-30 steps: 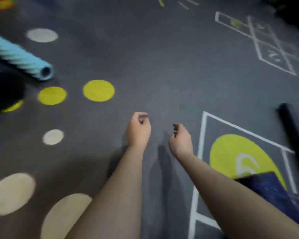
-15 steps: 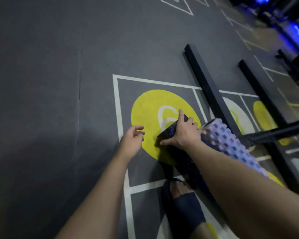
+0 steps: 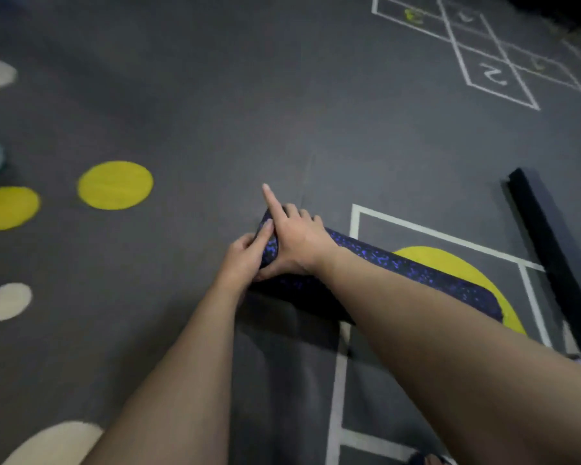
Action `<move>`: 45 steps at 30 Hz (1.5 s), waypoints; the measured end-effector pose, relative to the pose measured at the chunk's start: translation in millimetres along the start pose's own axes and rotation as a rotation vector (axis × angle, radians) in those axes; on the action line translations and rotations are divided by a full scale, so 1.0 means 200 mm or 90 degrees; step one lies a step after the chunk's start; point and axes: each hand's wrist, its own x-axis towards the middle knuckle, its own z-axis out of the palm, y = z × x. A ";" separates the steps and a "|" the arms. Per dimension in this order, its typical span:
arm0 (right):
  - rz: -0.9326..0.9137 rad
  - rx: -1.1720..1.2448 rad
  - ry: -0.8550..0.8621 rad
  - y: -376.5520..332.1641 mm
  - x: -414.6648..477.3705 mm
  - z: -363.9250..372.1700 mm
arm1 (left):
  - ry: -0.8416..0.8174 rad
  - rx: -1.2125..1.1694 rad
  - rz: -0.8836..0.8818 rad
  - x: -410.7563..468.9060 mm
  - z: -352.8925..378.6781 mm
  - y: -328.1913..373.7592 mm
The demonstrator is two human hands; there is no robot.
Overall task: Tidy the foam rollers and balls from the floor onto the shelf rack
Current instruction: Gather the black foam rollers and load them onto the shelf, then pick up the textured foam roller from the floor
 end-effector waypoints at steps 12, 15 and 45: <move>-0.319 0.055 0.087 -1.16 0.31 -0.11 | 0.602 -0.361 0.156 -0.56 -1.02 0.27; -0.234 0.329 -0.084 -1.38 0.37 -0.09 | 0.654 -0.450 0.201 -0.71 -1.21 0.28; -0.109 0.514 0.032 -1.84 0.16 0.14 | 0.513 -0.606 0.182 -0.61 -1.78 0.42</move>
